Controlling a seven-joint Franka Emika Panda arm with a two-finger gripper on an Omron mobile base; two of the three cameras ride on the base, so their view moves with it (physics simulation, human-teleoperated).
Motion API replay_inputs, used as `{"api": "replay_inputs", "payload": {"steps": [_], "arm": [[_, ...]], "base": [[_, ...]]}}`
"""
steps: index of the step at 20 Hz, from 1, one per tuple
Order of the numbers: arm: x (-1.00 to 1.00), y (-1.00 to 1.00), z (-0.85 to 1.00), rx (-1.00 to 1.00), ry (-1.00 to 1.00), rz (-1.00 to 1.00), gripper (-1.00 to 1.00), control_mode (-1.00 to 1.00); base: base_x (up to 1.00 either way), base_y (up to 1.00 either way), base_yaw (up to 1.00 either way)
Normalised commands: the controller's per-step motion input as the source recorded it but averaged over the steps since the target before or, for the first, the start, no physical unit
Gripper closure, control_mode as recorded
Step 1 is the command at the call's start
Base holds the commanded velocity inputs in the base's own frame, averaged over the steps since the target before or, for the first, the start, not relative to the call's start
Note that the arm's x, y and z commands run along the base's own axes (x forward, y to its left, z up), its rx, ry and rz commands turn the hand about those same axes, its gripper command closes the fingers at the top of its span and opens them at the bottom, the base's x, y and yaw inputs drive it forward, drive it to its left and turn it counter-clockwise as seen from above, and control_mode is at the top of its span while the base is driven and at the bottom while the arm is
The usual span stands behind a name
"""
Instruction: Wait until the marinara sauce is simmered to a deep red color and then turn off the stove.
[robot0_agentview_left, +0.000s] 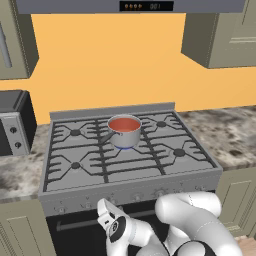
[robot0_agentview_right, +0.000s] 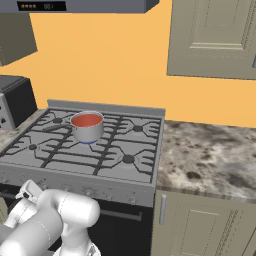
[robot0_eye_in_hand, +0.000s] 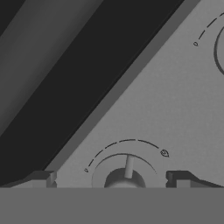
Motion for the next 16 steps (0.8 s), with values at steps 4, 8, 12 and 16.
{"api": "replay_inputs", "payload": {"steps": [4,8,12,16], "arm": [[0.00,0.00,0.00,0.00,0.00,0.00,-1.00,-1.00],[0.00,0.00,0.00,0.00,0.00,0.00,-1.00,-1.00],[0.00,0.00,0.00,0.00,0.00,0.00,-1.00,-1.00],[0.00,0.00,0.00,0.00,0.00,0.00,-1.00,-1.00]], "base": [[0.00,0.00,0.00],[0.00,0.00,0.00],[0.00,0.00,0.00],[0.00,0.00,0.00]]}}
